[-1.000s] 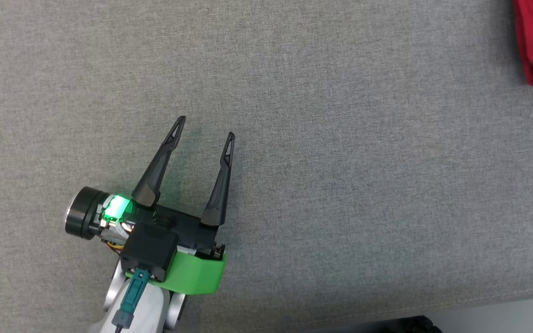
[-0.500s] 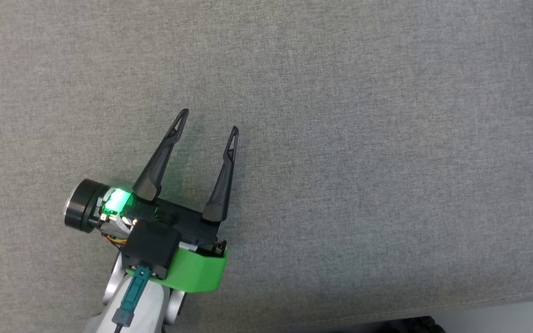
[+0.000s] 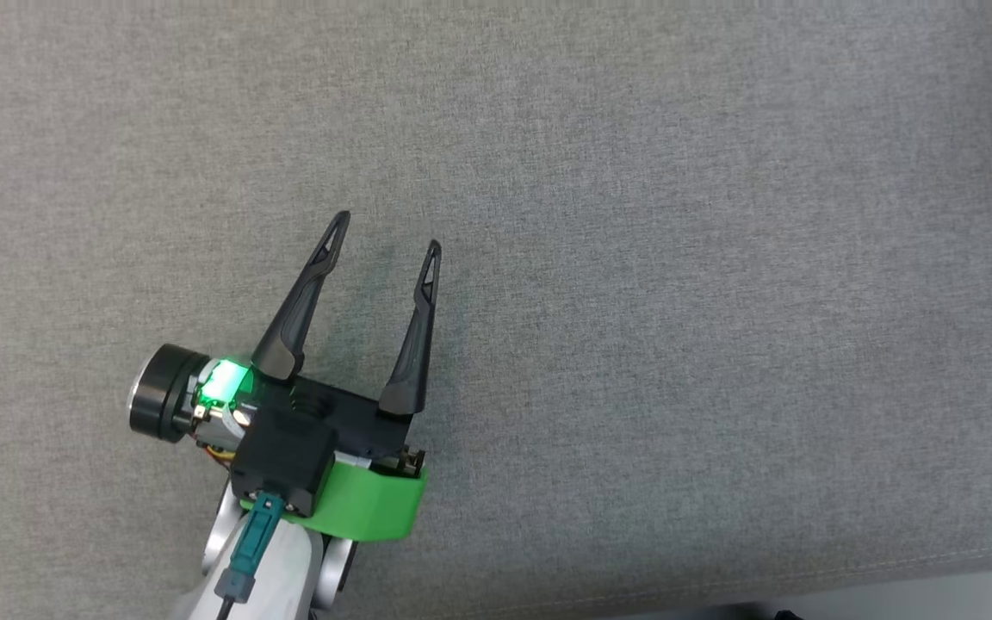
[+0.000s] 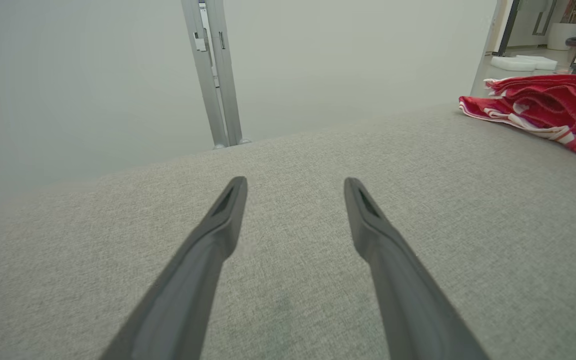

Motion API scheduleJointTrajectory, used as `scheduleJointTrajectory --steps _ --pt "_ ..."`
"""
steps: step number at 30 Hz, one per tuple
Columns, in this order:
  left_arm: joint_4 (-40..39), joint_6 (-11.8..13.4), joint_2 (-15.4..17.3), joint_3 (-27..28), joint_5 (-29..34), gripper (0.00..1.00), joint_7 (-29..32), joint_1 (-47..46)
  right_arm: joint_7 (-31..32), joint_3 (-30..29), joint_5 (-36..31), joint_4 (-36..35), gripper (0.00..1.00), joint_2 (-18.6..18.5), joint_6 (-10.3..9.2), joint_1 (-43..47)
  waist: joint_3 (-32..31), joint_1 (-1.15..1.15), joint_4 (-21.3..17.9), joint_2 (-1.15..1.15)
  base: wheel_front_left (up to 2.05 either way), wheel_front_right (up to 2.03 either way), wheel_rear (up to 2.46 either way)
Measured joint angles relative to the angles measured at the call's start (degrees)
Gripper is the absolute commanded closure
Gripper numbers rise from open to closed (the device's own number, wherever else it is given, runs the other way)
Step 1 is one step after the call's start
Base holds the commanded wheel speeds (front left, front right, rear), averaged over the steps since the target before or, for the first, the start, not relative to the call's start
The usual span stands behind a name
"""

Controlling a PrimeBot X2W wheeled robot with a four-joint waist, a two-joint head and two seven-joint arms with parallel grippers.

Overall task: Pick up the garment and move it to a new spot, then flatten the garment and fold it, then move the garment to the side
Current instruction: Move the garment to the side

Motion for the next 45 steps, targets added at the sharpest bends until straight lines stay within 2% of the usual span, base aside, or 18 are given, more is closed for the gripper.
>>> scheduleJointTrajectory --steps 2,6,11,14,17,21,27,32,38,45 --pt "0.54 0.53 -0.41 0.42 -0.45 0.00 0.00 0.69 -0.56 -1.26 -1.33 -1.36 0.00 3.88 0.00 1.46 -1.31 0.00 0.04 0.00 0.00 0.00 0.00" --pt "2.48 1.65 -1.44 2.21 -2.44 0.00 -0.01 2.53 -0.80 -5.80 -4.45 -9.15 0.00 14.72 0.01 7.01 -4.31 0.00 0.24 0.00 0.00 0.00 0.00" --pt "4.98 3.22 -2.74 4.98 -5.77 0.00 0.00 4.80 -0.85 -9.56 -8.99 -16.31 0.00 25.82 0.00 18.96 -8.68 0.00 0.90 0.00 0.00 0.00 0.00" --pt "5.34 3.53 -3.19 6.37 -7.05 0.00 0.00 6.78 -0.86 -10.20 -10.98 -20.46 0.00 31.47 0.00 24.67 -11.53 0.00 1.48 0.00 0.00 0.00 0.00" --pt "5.71 3.68 -3.38 7.39 -7.49 0.00 0.00 8.37 -0.85 -10.14 -12.61 -22.76 0.00 35.28 -0.01 29.58 -14.42 0.00 2.06 0.00 0.00 0.00 0.00" --pt "7.00 3.31 -3.54 8.64 -8.04 0.00 0.00 10.63 -0.86 -10.11 -14.32 -25.12 0.00 39.31 0.00 33.81 -18.31 0.00 2.78 0.00 0.00 0.00 0.00" --pt "7.43 3.45 -3.57 11.02 -8.00 0.00 0.00 14.02 -0.85 -9.39 -15.25 -27.43 0.00 42.97 -0.01 39.96 -23.91 0.00 3.45 0.00 0.00 0.00 0.00" --pt "7.40 3.04 -3.59 11.27 -7.83 0.00 0.00 15.87 -0.86 -9.50 -16.52 -30.32 0.00 44.26 -0.01 43.00 -27.62 0.00 3.72 0.00 0.00 0.00 0.00" --pt "8.11 1.38 -3.60 10.76 -7.82 0.00 0.00 19.21 -0.86 -9.28 -17.16 -30.71 0.00 45.66 -0.01 47.38 -31.18 -0.01 3.84 0.00 0.00 0.00 0.00" --pt "9.83 0.68 -3.64 10.47 -7.16 0.00 0.00 20.67 -0.86 -9.48 -17.86 -30.06 0.00 46.36 -0.01 49.59 -33.76 -0.01 4.00 0.00 0.00 0.00 0.00"
